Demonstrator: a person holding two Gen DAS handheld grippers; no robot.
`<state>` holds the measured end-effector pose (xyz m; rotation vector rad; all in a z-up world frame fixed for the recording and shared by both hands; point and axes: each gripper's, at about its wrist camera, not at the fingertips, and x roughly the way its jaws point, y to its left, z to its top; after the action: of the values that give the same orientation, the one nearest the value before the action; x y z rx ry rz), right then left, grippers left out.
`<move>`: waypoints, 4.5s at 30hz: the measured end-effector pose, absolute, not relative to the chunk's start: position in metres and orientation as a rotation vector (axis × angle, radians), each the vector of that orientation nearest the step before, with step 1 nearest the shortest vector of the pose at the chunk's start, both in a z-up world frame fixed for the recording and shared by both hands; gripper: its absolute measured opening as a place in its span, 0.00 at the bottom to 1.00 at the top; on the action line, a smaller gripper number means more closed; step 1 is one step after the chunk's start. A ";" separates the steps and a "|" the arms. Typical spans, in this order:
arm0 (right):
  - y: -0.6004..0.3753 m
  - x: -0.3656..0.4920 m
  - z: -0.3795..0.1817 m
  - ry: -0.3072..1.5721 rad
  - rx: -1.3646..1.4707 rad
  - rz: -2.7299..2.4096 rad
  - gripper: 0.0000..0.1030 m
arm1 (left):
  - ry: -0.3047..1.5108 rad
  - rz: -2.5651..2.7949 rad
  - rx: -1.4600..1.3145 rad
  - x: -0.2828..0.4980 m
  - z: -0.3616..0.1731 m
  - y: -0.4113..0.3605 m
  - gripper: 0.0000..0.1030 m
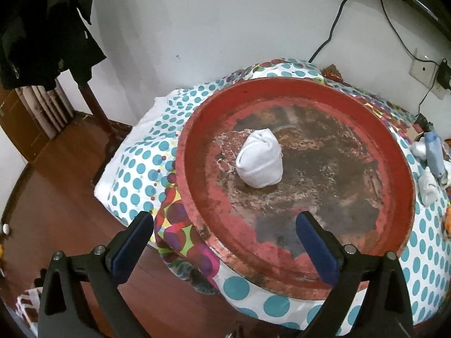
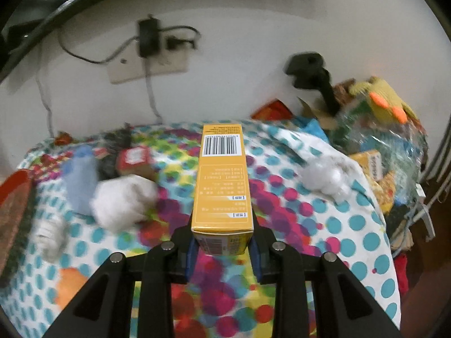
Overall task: Organize objects
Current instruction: 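Lower the yellow box onto the red tray and open the right gripper, then move the right gripper back to the white socks on the bed, then grasp a white sock with the right gripper while the left grasps another white sock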
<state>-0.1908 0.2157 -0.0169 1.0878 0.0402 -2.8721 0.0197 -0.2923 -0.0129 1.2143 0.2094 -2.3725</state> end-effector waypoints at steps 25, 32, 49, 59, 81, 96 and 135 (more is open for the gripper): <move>-0.126 -0.111 -0.022 0.404 1.033 -2.289 0.29 | 0.191 -2.350 1.235 0.019 -0.018 -0.299 0.99; -0.154 -0.124 -0.040 0.452 1.099 -2.267 0.29 | 0.207 -2.344 1.239 0.019 -0.020 -0.302 0.99; -0.181 -0.132 -0.051 0.503 1.164 -2.250 0.30 | 0.215 -2.347 1.250 0.018 -0.021 -0.302 0.99; -0.175 -0.116 -0.039 0.472 1.154 -2.260 0.55 | 0.208 -2.347 1.259 0.015 -0.024 -0.300 0.99; 0.057 -0.146 0.003 0.224 1.123 -2.516 0.65 | 0.075 -2.391 1.261 0.012 -0.023 -0.270 0.99; 0.126 -0.230 -0.034 0.091 1.305 -2.524 0.71 | 0.038 -2.430 1.280 0.009 -0.024 -0.254 0.99; 0.199 -0.229 -0.064 0.110 1.216 -2.657 0.39 | -0.060 -2.777 1.519 -0.111 -0.006 -0.040 1.00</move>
<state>-0.2287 0.1993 -0.0641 1.2158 0.1105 -2.6569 -0.1105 -0.0403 -0.0055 1.5186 -0.0604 -2.7771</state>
